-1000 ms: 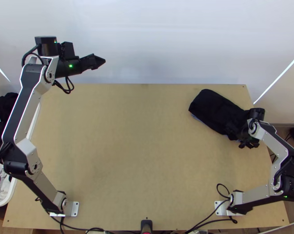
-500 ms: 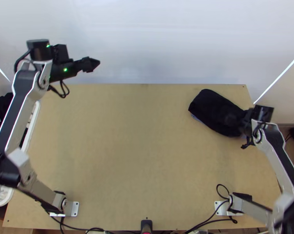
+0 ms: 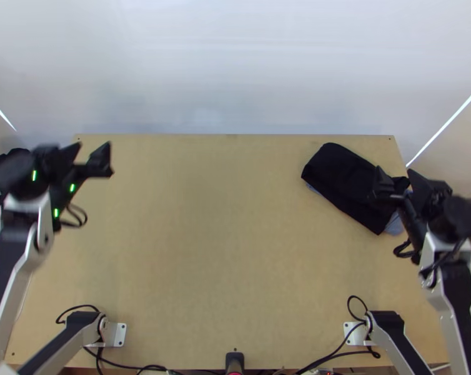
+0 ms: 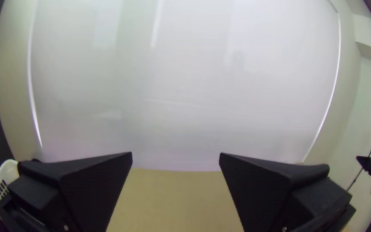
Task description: Fold the t-shirt
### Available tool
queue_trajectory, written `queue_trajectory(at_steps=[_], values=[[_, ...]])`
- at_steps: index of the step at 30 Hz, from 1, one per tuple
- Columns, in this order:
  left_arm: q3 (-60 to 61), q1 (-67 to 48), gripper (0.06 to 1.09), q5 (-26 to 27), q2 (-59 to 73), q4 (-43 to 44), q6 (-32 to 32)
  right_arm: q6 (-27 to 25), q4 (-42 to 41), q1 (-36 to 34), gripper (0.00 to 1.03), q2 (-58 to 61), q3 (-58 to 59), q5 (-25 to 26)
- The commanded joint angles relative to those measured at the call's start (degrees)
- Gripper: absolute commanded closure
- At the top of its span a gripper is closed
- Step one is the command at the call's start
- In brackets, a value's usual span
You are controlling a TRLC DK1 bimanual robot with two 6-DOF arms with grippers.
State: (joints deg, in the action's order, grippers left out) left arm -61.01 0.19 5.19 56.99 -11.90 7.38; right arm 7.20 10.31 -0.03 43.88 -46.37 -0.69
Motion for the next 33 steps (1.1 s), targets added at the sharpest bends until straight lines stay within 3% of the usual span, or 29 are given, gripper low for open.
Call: queue_trajectory(at_steps=[1,4,6,17,21,23,28,30,33], values=[[27.7,6.0,0.10,-6.9,-20.2,22.0,-3.2,0.4,-19.3,0.9,0.04,-10.7,15.4,0.6],[38.2,6.8,0.10,-8.4,-28.9,33.2,-3.1,0.2,-28.2,2.3,0.04,-14.8,22.1,0.6],[39.9,7.0,0.10,-8.4,-31.2,32.9,-2.0,-1.1,-31.7,3.8,0.04,-16.7,25.8,0.5],[53.8,6.6,0.10,-8.4,-44.3,35.8,-2.0,0.2,-34.2,7.3,0.04,-26.8,40.4,0.6],[61.1,5.6,0.10,-8.4,-57.4,35.3,-2.3,-0.5,-30.7,10.8,0.04,-37.3,45.5,0.6],[60.8,6.0,0.10,-8.4,-57.1,33.8,-1.8,-1.4,-21.3,12.7,0.04,-44.1,46.0,0.6],[61.2,6.0,0.10,-8.4,-57.1,25.8,0.9,-0.9,-14.0,14.3,0.04,-44.2,46.2,1.0],[61.2,5.9,0.10,-8.4,-57.1,21.4,2.8,1.3,-9.9,15.1,0.04,-44.1,45.9,1.0],[61.2,5.9,0.10,-8.4,-57.1,17.4,4.0,4.0,-9.9,15.9,0.04,-44.1,45.9,1.0]])
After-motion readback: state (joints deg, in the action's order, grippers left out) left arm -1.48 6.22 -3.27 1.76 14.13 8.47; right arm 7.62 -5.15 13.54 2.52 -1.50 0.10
